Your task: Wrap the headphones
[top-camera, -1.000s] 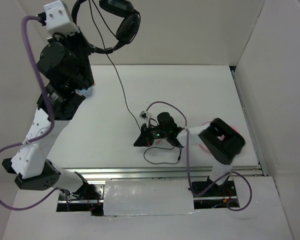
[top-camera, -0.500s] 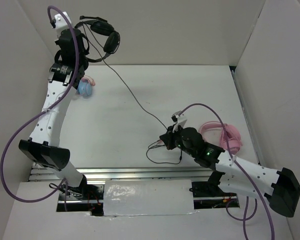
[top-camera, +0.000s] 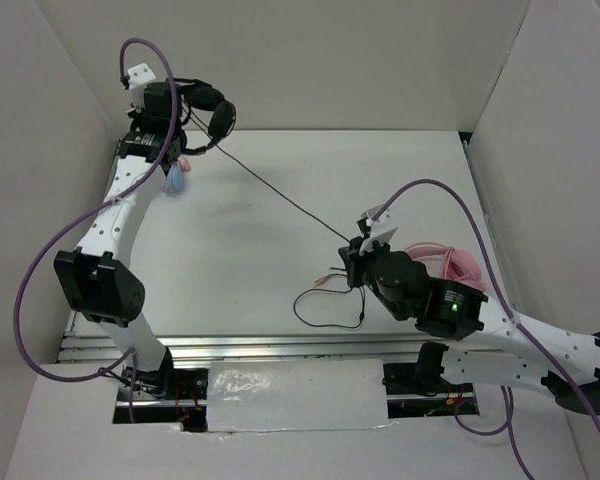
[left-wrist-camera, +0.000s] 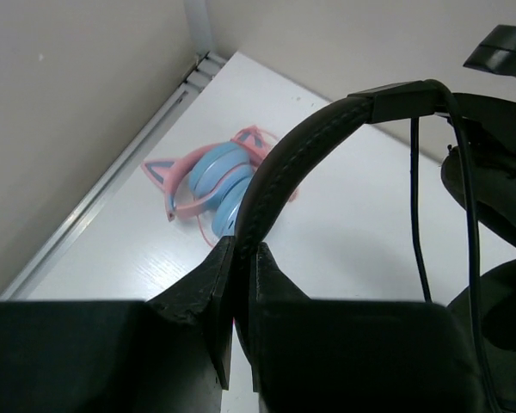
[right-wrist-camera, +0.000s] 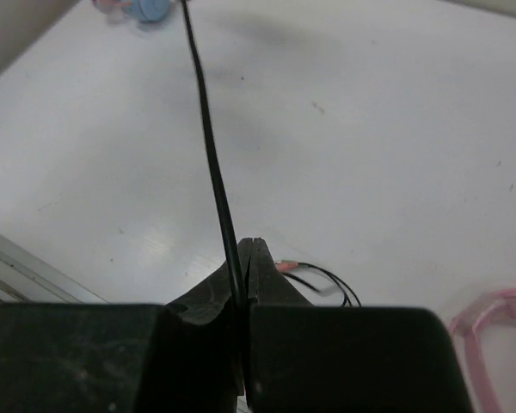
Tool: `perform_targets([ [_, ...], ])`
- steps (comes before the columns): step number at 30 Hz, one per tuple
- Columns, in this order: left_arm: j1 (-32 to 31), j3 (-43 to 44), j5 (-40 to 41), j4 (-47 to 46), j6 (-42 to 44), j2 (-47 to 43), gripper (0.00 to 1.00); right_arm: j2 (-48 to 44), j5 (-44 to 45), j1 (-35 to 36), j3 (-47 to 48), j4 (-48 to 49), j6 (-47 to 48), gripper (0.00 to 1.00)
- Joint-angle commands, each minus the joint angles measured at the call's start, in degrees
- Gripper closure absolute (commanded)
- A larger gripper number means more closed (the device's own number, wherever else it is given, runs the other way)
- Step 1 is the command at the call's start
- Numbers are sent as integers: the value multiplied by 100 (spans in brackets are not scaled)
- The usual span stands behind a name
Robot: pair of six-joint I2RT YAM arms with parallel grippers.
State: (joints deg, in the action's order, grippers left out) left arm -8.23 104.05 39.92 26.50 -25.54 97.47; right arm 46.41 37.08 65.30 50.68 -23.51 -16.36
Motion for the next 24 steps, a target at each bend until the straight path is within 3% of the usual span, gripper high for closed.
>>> perform_targets([
  [1, -222, 28, 639, -226, -171, 280, 100, -27, 808, 413, 495, -128, 832, 100],
  [5, -486, -603, 412, -706, 382, 309, 100, -10, 1055, 581, 698, 1124, 2213, 100],
  [7, -705, -1420, -156, -1397, 872, 124, 100, 17, 959, 485, 707, 1671, 3177, 100],
  [10, -1057, -2449, -783, -2190, 1296, -350, 100, 209, 548, 37, 908, 2262, 3866, 100],
  [15, -1960, -3768, -1899, -3010, 2104, -1028, 100, 535, -1289, -1184, 1471, 2236, 4193, 100],
  [18, -2584, -4199, -2005, -3063, 2429, -1221, 100, 869, -1877, -1772, 1735, 2524, 4273, 100],
  [24, -3447, -4665, -1918, -2931, 2693, -1696, 100, 1878, -3405, -3169, 2622, 2114, 4132, 100],
])
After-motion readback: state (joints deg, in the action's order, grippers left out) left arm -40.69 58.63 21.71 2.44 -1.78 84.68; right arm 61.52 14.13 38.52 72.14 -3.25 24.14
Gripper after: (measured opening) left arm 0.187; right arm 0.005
